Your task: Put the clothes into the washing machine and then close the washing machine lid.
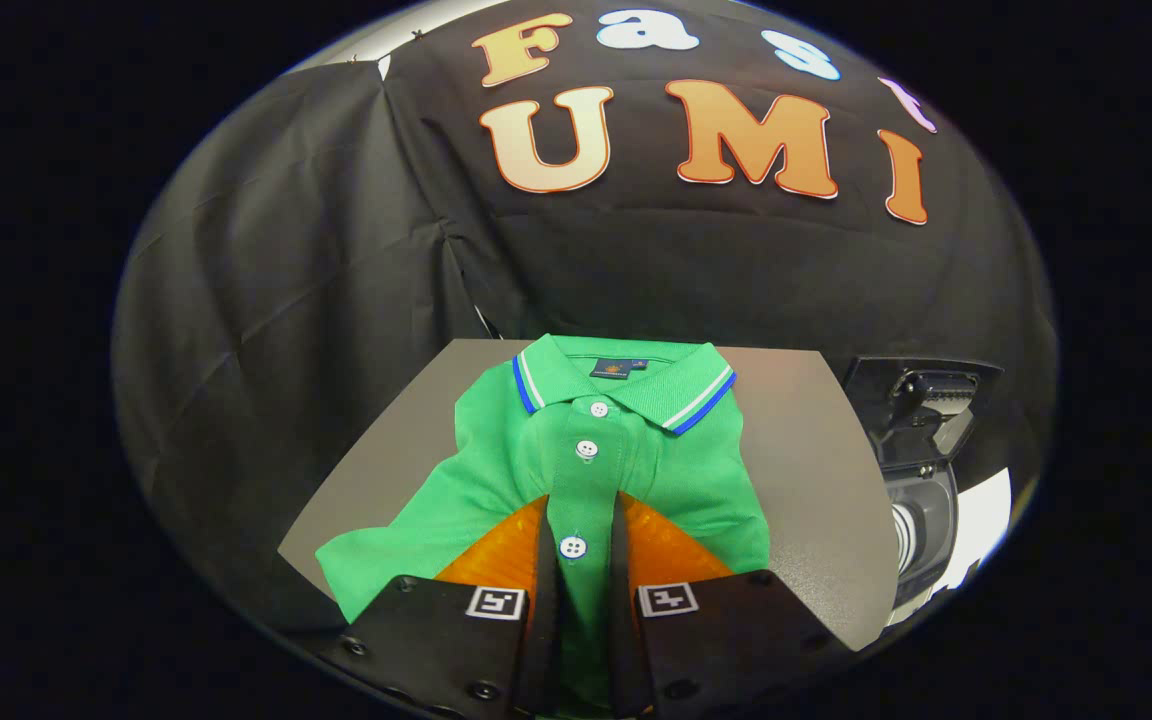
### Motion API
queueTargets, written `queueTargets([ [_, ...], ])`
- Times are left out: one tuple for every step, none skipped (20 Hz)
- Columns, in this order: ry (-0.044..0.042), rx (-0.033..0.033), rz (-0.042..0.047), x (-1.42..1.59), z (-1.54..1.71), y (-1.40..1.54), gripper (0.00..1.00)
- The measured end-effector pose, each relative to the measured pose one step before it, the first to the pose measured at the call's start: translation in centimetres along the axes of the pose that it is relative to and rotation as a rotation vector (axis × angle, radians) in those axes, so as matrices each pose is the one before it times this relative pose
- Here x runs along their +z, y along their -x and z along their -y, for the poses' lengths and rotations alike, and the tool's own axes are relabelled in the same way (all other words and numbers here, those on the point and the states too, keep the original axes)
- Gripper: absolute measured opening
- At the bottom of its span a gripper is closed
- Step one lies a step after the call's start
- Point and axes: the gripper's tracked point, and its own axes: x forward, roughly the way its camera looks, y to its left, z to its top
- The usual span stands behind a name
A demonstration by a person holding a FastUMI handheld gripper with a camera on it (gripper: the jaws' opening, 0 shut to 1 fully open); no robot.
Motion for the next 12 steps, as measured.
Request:
queueTargets([
  [0.01311,0.01222,-0.01747,-0.03,0.093,0.289,0.21],
  [-0.00663,0.00774,-0.00633,0.023,0.177,0.138,0.17],
  [-0.01224,0.00436,-0.012,0.058,0.256,0.052,0.14],
  [-0.03398,0.00573,0.01868,1.001,0.141,-0.052,0.09],
  [-0.01827,0.00934,0.01447,0.695,0.166,0.672,0.09],
  [-0.00458,0.00829,0.01348,0.783,0.149,0.92,0.08],
  [0.00173,0.00425,0.02175,1.068,0.271,0.742,0.08],
  [0.007,0.00526,0.01454,1.106,0.277,0.946,0.08],
  [-0.00342,0.00394,0.0251,1.409,0.431,0.866,0.08],
  [-0.00975,0.00064,0.02337,0.939,0.631,0.847,0.08],
  [-0.00795,0.00178,0.01836,1.011,0.791,0.737,0.08],
  [-0.00932,-0.00472,0.02173,1.039,1.062,0.799,0.08],
])
